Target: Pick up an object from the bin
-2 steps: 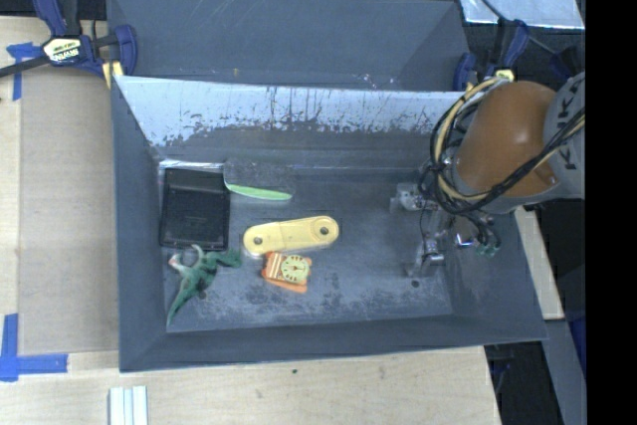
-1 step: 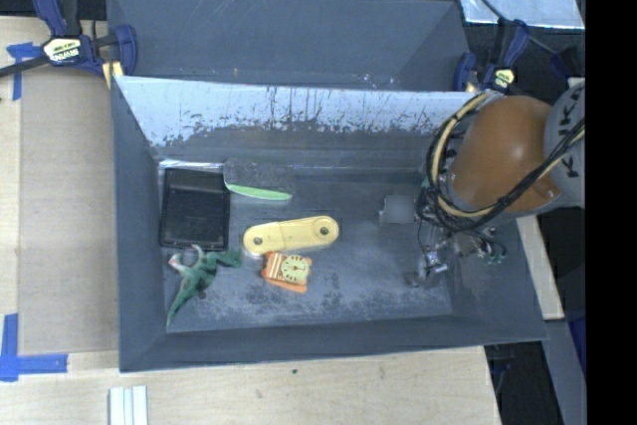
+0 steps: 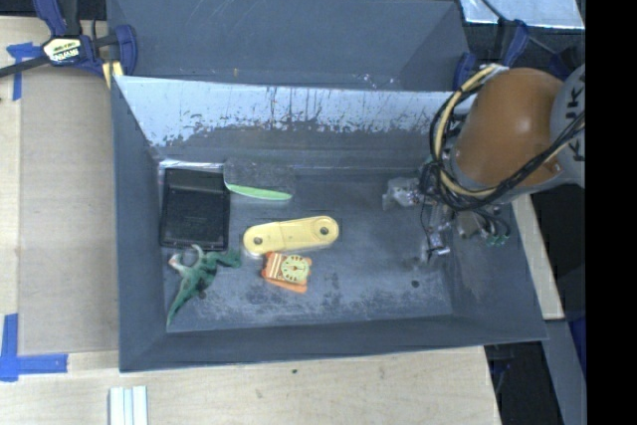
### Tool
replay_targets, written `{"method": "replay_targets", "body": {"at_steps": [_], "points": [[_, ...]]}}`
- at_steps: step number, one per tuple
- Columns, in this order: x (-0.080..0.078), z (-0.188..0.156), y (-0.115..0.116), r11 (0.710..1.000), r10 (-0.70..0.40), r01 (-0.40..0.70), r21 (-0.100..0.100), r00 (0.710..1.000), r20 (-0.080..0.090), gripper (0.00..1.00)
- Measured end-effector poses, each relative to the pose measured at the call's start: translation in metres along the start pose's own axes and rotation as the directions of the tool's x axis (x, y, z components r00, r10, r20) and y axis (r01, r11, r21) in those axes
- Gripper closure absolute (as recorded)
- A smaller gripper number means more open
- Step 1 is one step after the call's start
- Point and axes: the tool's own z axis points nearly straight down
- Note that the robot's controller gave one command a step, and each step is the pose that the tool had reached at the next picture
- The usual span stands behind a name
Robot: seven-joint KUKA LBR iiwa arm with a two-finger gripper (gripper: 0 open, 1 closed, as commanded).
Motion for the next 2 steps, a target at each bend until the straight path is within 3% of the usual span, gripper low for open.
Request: {"method": "replay_targets", "body": {"at_steps": [1,2], "points": [[-0.023,-0.026,0.003,0.995,0.098,-0.098,0.007,0.995,0.021,0.0],[-0.052,0.028,0.025,0.992,0.127,-0.127,0.005,0.992,0.02,0.0]]}}
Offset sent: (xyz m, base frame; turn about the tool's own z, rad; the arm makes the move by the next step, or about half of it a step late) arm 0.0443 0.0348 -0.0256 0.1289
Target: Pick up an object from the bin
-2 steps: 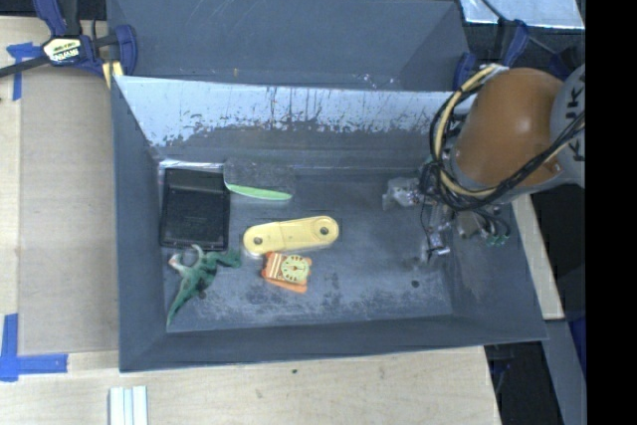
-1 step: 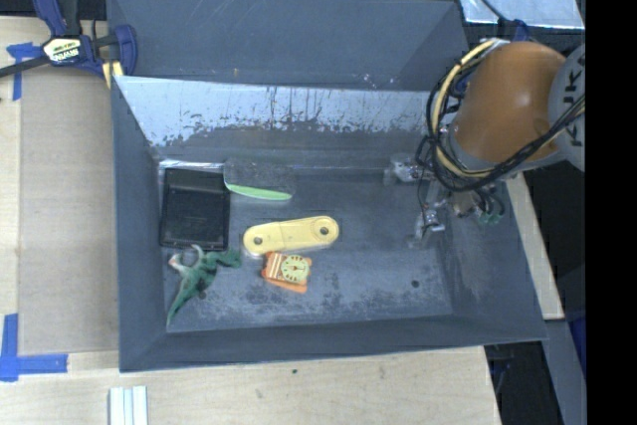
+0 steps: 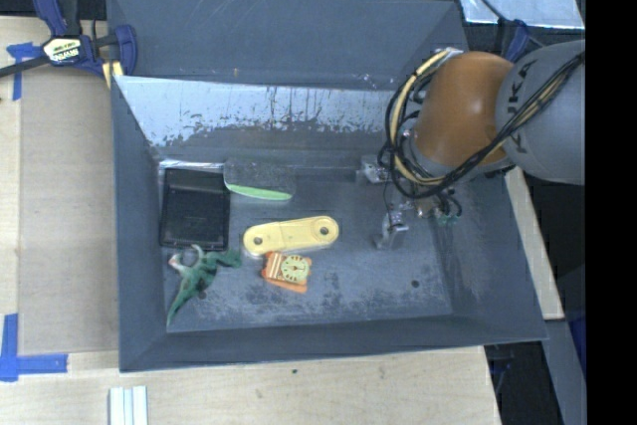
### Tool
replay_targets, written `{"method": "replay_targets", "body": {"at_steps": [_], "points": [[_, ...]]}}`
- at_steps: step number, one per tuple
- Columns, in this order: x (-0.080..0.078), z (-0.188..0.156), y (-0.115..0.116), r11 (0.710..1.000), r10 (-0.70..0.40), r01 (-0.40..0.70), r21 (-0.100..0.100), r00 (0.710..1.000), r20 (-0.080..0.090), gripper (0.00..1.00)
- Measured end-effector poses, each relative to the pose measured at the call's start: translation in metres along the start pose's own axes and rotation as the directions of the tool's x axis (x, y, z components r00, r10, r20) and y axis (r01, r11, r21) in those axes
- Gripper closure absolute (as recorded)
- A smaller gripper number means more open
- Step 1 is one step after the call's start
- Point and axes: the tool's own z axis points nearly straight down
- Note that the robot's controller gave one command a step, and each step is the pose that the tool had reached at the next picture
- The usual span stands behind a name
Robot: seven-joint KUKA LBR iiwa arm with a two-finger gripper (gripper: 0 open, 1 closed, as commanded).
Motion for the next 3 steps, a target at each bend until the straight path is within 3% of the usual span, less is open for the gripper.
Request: {"method": "replay_targets", "body": {"at_steps": [1,2,3], "points": [[0.034,-0.003,0.02,1.0,-0.011,0.011,0.001,1.0,0.005,0.0],[-0.023,-0.001,0.082,1.0,-0.02,0.02,0.002,1.0,0.016,0.0],[0.031,-0.003,0.073,1.0,-0.019,0.019,0.006,1.0,0.01,1.0]]}}
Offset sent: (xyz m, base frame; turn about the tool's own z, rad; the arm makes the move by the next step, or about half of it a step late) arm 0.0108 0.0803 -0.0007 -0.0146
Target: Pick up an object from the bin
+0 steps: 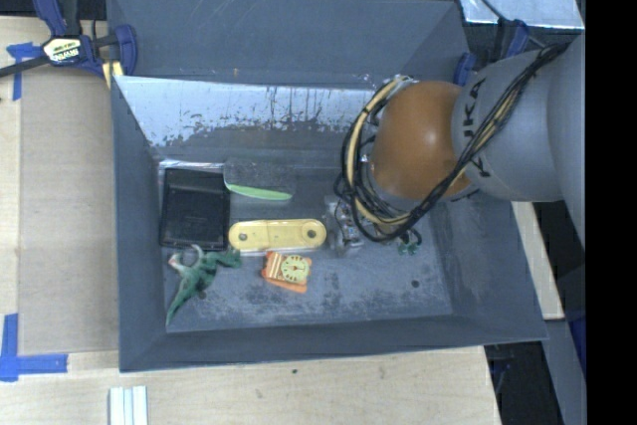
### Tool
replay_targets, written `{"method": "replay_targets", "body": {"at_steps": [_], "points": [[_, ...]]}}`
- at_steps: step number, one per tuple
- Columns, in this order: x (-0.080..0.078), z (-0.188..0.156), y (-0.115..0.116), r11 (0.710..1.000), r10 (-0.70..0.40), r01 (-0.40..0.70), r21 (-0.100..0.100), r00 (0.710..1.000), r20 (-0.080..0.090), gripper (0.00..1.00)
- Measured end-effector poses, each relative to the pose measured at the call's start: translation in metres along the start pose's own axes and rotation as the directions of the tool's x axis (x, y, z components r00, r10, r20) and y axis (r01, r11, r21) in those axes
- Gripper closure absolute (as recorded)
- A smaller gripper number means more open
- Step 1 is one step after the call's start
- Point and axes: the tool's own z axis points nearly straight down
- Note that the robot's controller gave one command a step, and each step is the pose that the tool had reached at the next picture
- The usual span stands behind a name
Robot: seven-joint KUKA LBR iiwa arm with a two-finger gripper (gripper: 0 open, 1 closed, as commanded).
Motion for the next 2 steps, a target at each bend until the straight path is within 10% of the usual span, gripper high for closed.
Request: {"method": "replay_targets", "body": {"at_steps": [1,2], "points": [[0.0006,0.0006,0.0001,1.0,-0.001,0.001,0.0,1.0,-0.002,0.0],[0.0006,0.0006,0.0001,1.0,-0.002,0.002,0.0,1.0,-0.002,0.0]]}}
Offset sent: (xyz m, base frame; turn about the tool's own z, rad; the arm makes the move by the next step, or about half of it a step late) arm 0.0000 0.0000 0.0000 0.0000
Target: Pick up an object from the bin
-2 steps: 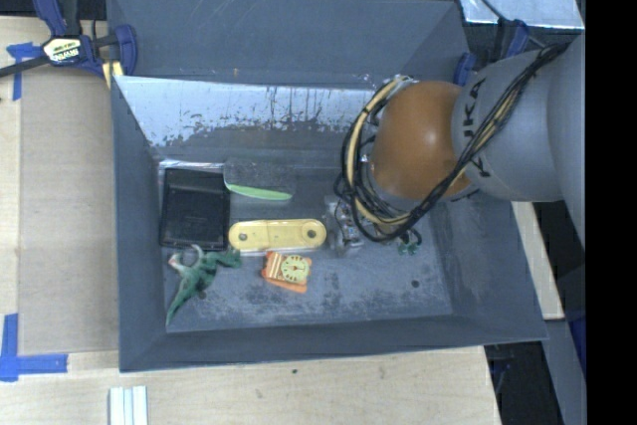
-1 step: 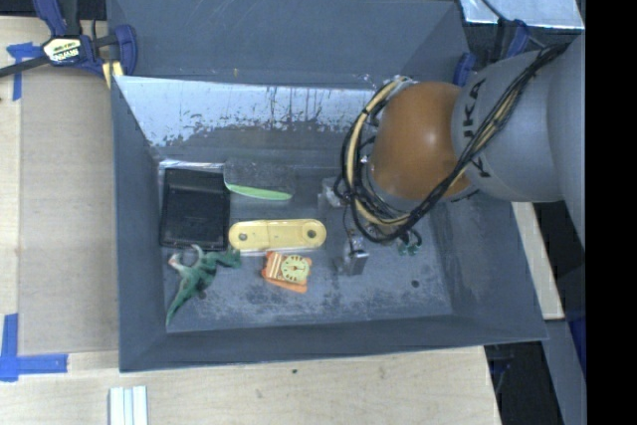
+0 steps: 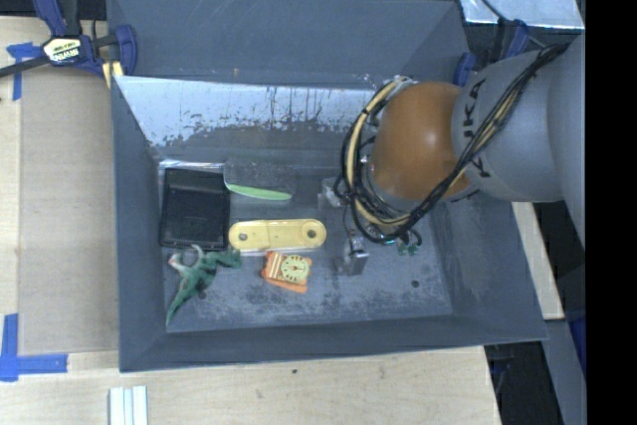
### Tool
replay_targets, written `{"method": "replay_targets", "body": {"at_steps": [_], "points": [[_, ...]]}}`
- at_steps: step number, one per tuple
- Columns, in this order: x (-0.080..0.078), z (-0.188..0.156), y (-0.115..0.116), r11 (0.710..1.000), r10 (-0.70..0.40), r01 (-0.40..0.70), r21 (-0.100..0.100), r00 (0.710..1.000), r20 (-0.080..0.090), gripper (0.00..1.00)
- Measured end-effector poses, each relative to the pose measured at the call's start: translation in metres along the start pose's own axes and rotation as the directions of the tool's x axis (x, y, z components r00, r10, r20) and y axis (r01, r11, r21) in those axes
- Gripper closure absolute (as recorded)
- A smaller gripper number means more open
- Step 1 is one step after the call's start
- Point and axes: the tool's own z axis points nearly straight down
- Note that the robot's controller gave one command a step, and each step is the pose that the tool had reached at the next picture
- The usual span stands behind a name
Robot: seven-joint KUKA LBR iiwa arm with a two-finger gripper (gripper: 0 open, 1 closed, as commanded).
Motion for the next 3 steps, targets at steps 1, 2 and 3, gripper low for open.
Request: {"method": "replay_targets", "body": {"at_steps": [1,2,3], "points": [[0.0,0.0,0.0,1.0,0.0,0.0,0.0,1.0,0.0,0.0],[0.038,-0.002,0.065,1.0,-0.012,0.012,-0.003,1.0,0.003,0.0],[0.036,-0.003,0.063,1.0,-0.011,0.011,0.0,1.0,0.007,1.0]]}}
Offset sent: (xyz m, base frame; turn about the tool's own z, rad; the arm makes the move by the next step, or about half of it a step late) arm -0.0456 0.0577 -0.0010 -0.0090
